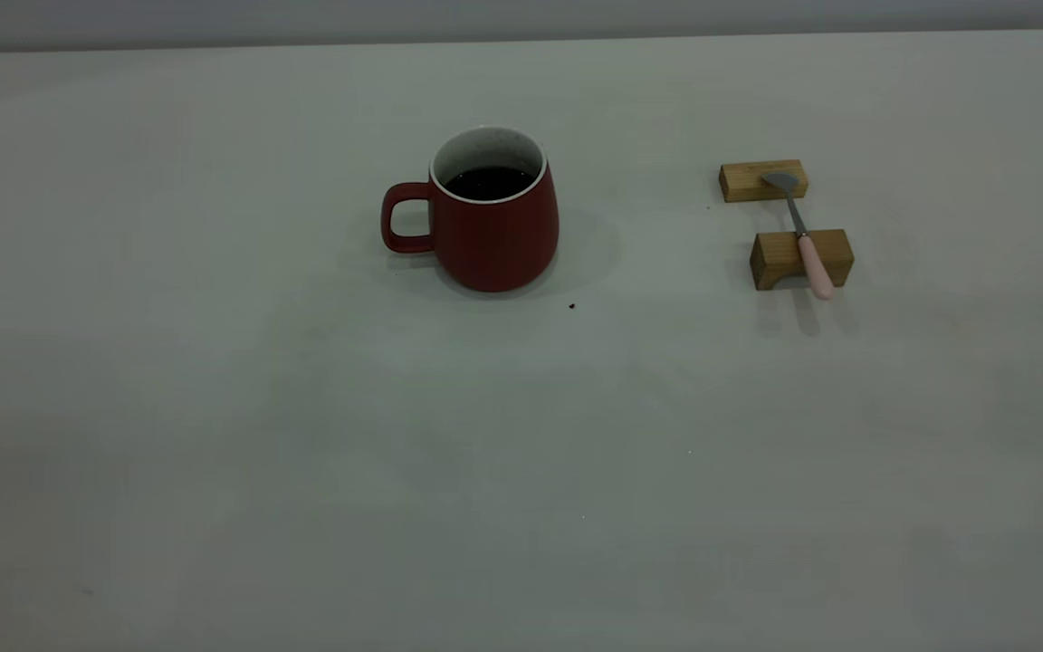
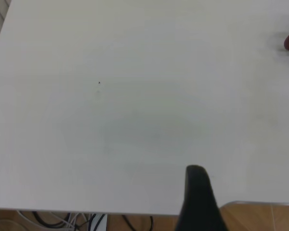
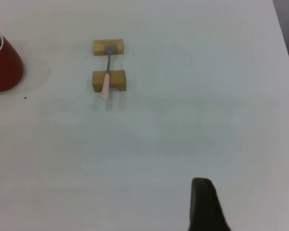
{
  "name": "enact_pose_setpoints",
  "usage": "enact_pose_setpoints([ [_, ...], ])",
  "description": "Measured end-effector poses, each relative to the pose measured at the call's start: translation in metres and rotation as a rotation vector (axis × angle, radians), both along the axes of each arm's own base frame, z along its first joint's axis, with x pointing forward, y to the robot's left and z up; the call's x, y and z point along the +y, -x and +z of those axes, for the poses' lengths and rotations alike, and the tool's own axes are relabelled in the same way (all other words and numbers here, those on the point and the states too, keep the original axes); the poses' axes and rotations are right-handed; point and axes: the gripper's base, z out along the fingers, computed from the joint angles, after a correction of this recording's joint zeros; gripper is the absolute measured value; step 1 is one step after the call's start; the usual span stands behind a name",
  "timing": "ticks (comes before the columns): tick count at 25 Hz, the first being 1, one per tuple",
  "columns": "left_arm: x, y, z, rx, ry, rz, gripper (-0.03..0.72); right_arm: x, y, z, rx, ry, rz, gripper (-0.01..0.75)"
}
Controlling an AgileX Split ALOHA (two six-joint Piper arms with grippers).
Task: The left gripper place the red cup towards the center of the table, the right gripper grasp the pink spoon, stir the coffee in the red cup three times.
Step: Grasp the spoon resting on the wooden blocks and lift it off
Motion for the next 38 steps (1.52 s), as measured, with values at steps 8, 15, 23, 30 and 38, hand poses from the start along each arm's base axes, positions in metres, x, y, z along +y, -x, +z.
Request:
enact_pose_setpoints([
  [8,0.0,0.0,0.0,0.0,0.0,0.0,0.587,0.0,0.0,0.0,0.0,0.0,0.0,0.503],
  [15,0.0,0.0,0.0,0.0,0.0,0.0,0.587,0.004,0.0,0.0,0.001,-0.043,0.023,0.503],
  [23,0.0,0.0,0.0,0.0,-0.001,0.0,0.587,0.003,-0.003,0.009,-0.014,-0.029,0.014,0.503],
  [30,0.0,0.0,0.0,0.0,-0.001,0.0,0.587,-0.006,-0.079,0.049,0.185,0.081,-0.043,0.501],
  [38,0.0,0.0,0.0,0.0,-0.001,0.0,0.587,-0.001,-0.21,0.025,0.417,0.108,0.021,0.608],
])
